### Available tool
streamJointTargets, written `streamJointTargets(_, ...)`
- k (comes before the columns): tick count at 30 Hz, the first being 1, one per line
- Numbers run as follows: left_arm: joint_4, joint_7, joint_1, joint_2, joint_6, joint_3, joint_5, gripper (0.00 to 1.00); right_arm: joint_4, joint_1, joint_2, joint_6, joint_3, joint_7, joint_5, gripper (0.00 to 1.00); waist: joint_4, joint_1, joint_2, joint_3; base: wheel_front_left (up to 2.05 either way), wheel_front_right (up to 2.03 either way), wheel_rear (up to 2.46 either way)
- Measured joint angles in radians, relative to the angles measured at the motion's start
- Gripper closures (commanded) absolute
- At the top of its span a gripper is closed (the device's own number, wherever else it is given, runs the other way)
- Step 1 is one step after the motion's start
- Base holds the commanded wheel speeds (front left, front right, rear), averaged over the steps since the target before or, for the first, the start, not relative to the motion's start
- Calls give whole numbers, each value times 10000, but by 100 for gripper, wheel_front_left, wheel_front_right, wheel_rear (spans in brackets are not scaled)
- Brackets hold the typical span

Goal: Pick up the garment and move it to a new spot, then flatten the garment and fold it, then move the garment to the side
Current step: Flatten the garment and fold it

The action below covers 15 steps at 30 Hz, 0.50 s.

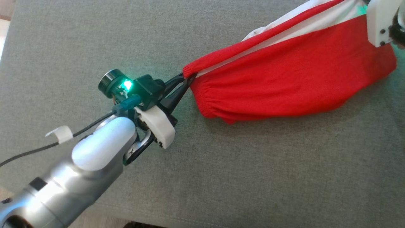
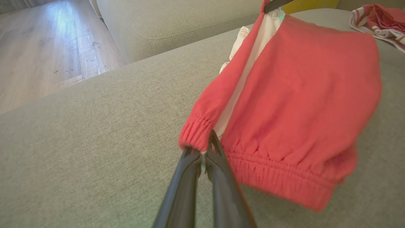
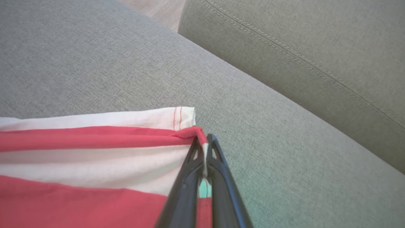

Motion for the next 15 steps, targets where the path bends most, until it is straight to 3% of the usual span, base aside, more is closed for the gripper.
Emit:
streamJointTargets(2,165,-84,-56,-123,-12,-54,17,100,259,-167,6,0,188,-121,15,100,48,0,0,63,0,0,0)
streamJointTargets(3,251,-92,-81,-174,-67,-104,46,100,355,-219,4,0,297,-215,15,80,68,-1,0,84,0,0,0)
streamJointTargets(4,326,-98,-108,-209,-96,-184,109,80,516,-270,25,0,351,-234,63,0,81,-1,0,98,0,0,0)
streamJointTargets(5,391,-109,-122,-219,-107,-244,196,31,625,-338,29,-2,522,-240,105,0,81,0,0,98,0,0,0)
streamJointTargets(6,489,-163,-126,-236,-155,-255,217,5,675,-347,31,0,608,-366,104,0,74,0,0,89,0,0,0)
streamJointTargets(7,571,-213,-127,-255,-161,-240,213,0,744,-350,44,0,644,-591,109,0,64,0,0,75,0,0,0)
streamJointTargets(15,991,-591,-122,-263,115,-119,150,0,1333,-534,196,0,867,-2646,217,0,-184,-1,0,-371,0,0,0)
